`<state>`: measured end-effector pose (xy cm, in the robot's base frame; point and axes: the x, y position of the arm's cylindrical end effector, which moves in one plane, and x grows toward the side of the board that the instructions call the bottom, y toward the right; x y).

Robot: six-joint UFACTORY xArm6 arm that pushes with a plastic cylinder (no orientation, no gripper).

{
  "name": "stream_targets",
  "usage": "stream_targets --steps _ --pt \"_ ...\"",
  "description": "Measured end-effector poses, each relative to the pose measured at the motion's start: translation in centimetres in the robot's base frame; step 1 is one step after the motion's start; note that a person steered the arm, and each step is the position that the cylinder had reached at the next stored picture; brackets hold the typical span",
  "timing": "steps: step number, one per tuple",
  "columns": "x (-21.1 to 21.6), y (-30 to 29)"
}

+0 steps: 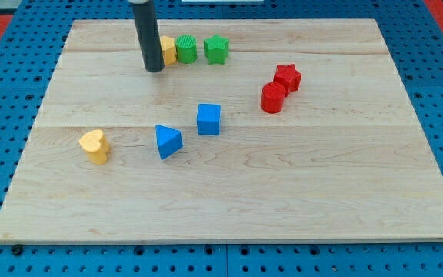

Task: Move the yellow heart to the yellow hexagon

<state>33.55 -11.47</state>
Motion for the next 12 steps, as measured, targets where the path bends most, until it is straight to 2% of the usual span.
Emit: stream_targets --steps 4,6,9,11,12 --pt "19.7 -0.5" --pt "17.9 -6.3" --pt "17.3 -7.0" --pt "13.5 -7.0" --pt "8.7 -8.4"
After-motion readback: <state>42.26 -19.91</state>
